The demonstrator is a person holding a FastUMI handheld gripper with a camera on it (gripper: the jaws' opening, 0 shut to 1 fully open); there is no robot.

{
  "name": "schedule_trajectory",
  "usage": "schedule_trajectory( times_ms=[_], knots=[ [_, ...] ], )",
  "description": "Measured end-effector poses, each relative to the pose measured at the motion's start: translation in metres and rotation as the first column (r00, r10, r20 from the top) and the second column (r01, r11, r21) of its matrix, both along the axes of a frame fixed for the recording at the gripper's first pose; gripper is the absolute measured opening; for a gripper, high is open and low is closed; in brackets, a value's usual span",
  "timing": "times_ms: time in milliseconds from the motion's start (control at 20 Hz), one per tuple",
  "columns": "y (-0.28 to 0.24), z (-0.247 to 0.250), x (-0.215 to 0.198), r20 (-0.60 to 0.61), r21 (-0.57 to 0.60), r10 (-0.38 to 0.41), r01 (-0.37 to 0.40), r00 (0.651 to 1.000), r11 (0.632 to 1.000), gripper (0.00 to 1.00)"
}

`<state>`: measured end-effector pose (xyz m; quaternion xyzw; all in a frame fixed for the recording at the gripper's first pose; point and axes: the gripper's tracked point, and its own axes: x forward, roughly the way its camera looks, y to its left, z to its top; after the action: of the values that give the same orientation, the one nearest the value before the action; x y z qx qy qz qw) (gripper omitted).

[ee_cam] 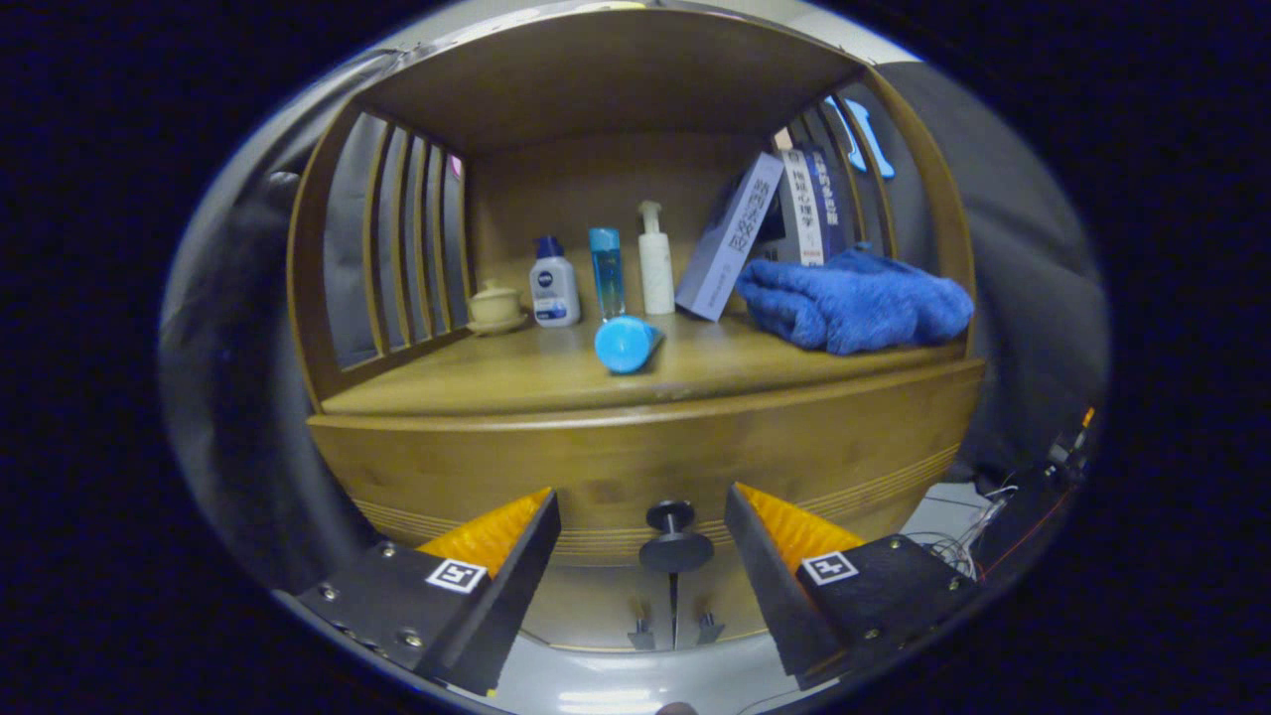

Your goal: Pull open the drawer, take out the items inside it, and place them on the countertop above the cabinet.

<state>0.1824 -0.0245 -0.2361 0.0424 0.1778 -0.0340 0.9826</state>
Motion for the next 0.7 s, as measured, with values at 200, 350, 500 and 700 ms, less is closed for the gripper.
schedule_trajectory(
  times_ms=[200, 350, 500, 700],
  knots=[
    [-0.001, 0.062, -0.044, 0.043, -0.009, -0.003, 0.003, 0.999, 1.000, 0.99],
    [-0.009, 0.119, -0.081, 0.105, -0.011, -0.034, 0.035, 0.994, 0.999, 0.99],
    [-0.009, 0.167, -0.126, 0.130, 0.013, -0.036, 0.035, 0.991, 0.999, 0.99],
    [-0.028, 0.210, -0.175, 0.187, -0.029, -0.069, 0.075, 0.980, 0.997, 0.99]
  ],
)
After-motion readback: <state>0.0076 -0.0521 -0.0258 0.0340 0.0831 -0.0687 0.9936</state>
